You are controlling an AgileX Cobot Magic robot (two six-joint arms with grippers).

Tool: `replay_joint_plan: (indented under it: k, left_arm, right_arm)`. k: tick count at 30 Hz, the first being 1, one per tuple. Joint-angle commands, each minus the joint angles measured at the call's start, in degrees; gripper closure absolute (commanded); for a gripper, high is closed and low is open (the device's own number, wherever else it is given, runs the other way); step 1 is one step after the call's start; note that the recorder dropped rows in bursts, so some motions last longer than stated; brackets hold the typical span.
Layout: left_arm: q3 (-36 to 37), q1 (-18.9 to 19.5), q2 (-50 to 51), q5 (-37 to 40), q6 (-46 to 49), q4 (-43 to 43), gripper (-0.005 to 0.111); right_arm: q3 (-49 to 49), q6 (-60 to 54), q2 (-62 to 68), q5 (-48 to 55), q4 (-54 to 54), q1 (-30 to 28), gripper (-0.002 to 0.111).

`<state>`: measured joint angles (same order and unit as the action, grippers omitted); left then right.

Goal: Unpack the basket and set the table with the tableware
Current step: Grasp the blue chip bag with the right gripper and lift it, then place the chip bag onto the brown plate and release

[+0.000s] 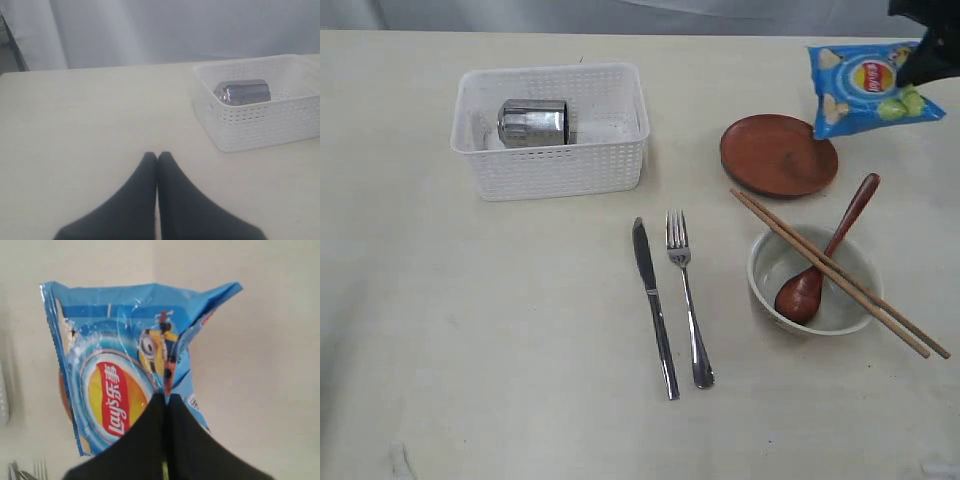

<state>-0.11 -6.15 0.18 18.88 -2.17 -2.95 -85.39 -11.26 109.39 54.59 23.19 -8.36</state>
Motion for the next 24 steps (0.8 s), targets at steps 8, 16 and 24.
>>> replay_joint_plan:
  k: [8,16,24]
  left_arm:
    - [0.11,-0.4,-0.18,-0.59,0.06,0.13,0.107]
    - [0.11,-0.4,-0.18,-0.59,0.06,0.13,0.107]
    - [0.11,-0.4,-0.18,-0.59,0.06,0.13,0.107]
  right_arm:
    - [-2.41,6.01,7.12,-4.62,0.34,10.53,0.109]
    - [-2.52,10.33,9.58,-1.24,-6.9,10.94,0.109]
    - [-2.52,9.96,9.64,-0.19,-5.73,11.82,0.109]
